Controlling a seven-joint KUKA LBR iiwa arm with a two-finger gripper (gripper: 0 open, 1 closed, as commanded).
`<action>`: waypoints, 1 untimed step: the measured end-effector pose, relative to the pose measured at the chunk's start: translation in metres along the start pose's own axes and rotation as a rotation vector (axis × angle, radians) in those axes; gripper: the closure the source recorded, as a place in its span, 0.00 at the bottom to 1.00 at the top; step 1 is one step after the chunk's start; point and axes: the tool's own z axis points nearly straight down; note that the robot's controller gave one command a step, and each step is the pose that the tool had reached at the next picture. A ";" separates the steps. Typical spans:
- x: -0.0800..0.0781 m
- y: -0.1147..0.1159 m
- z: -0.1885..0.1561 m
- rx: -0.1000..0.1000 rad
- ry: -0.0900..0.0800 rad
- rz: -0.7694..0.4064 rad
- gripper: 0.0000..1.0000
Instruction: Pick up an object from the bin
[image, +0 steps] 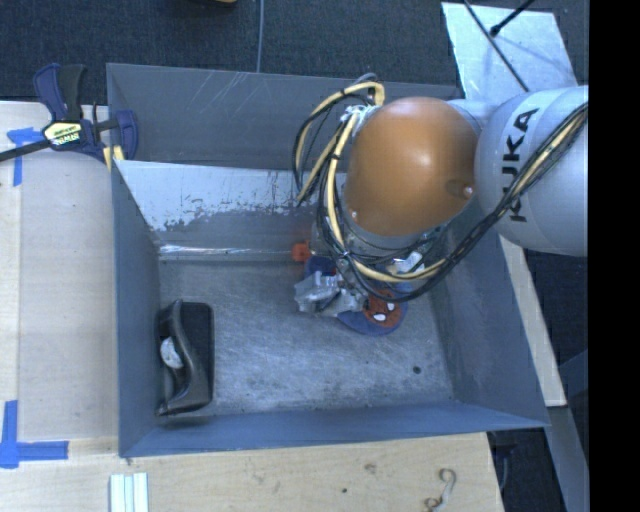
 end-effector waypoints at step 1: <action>-0.003 -0.013 -0.076 0.006 -0.001 0.010 1.00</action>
Offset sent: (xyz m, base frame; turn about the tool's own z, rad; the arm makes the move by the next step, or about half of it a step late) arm 0.0107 0.0004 0.0712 0.0072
